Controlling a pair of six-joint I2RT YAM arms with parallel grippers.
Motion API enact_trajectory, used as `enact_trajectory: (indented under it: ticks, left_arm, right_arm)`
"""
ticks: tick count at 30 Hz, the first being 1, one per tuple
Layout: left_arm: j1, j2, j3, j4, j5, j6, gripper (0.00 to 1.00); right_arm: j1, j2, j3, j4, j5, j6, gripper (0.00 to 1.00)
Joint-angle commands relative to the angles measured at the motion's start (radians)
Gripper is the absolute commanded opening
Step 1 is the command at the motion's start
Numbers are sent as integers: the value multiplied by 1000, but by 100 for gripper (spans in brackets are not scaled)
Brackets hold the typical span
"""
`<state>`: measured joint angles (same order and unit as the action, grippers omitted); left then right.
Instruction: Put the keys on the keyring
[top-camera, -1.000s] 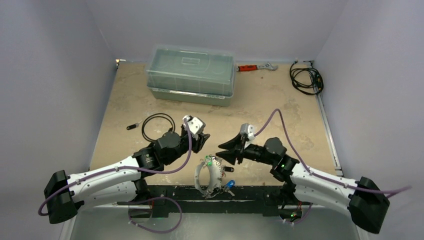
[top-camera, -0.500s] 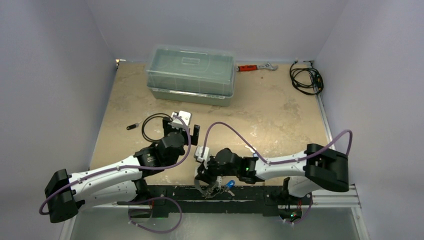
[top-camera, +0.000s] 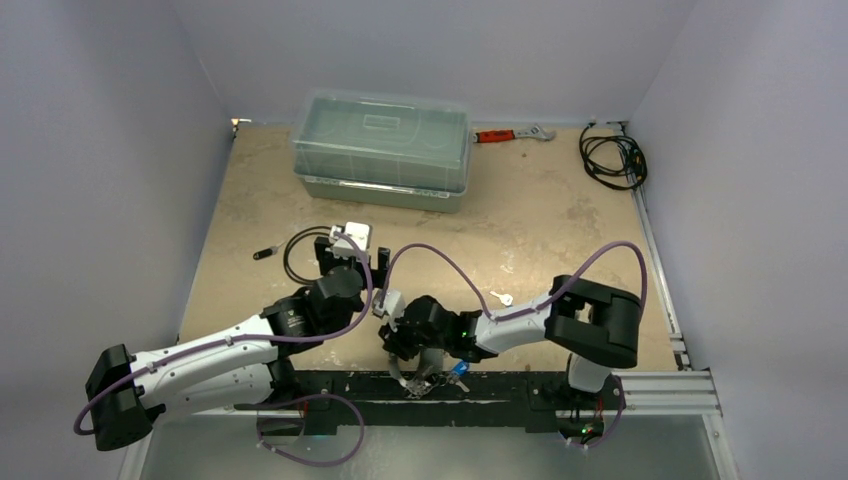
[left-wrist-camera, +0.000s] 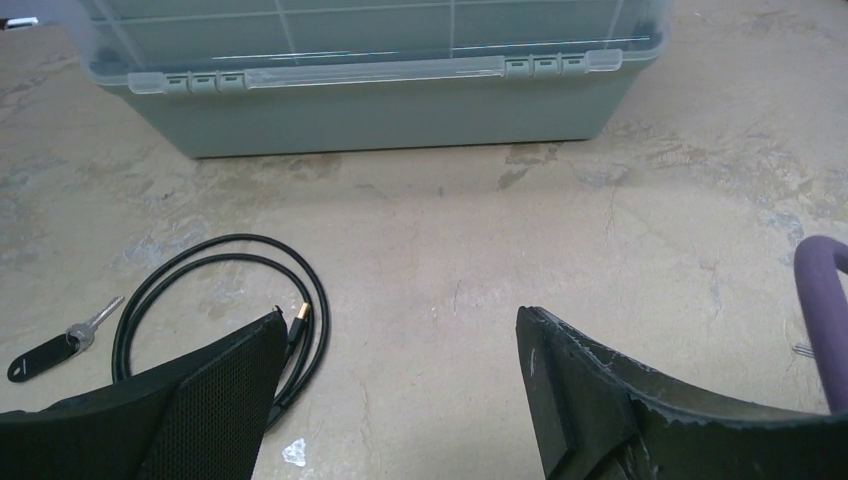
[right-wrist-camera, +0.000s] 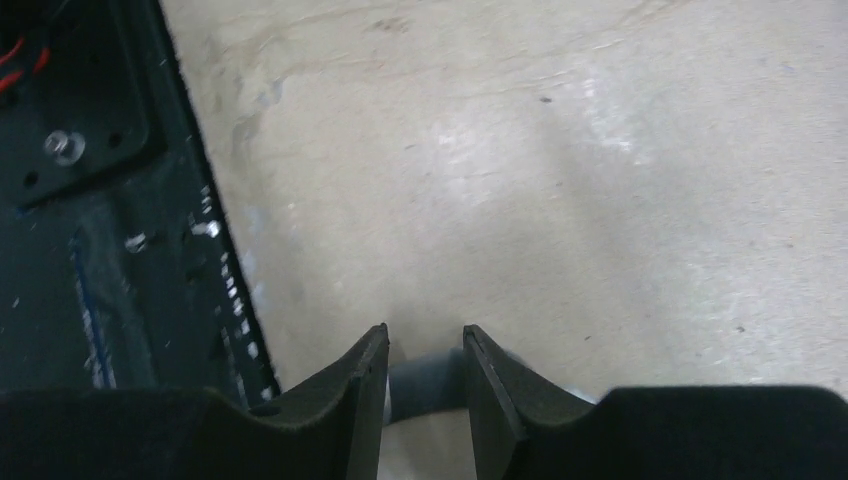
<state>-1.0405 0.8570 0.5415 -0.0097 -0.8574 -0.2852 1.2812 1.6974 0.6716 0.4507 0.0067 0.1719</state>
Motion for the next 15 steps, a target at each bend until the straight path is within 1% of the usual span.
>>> enact_trajectory:
  ticks: [1, 5, 8, 12, 15]
  left_arm:
    - [6, -15, -3, 12, -18, -20, 83]
    - [6, -11, -6, 15, -18, -16, 83]
    - [7, -3, -4, 17, -20, -14, 83]
    - [7, 5, -2, 17, -22, -13, 83]
    - [6, 0, -2, 14, -28, -14, 83]
  right_arm:
    - [-73, 39, 15, 15, 68, 74, 37]
    - [-223, 42, -10, 88, 14, 116, 36]
    - [-304, 51, 15, 107, -15, 92, 36]
    - [-335, 52, 98, 37, -25, 27, 36]
    - [-334, -12, 105, 3, -53, -21, 36]
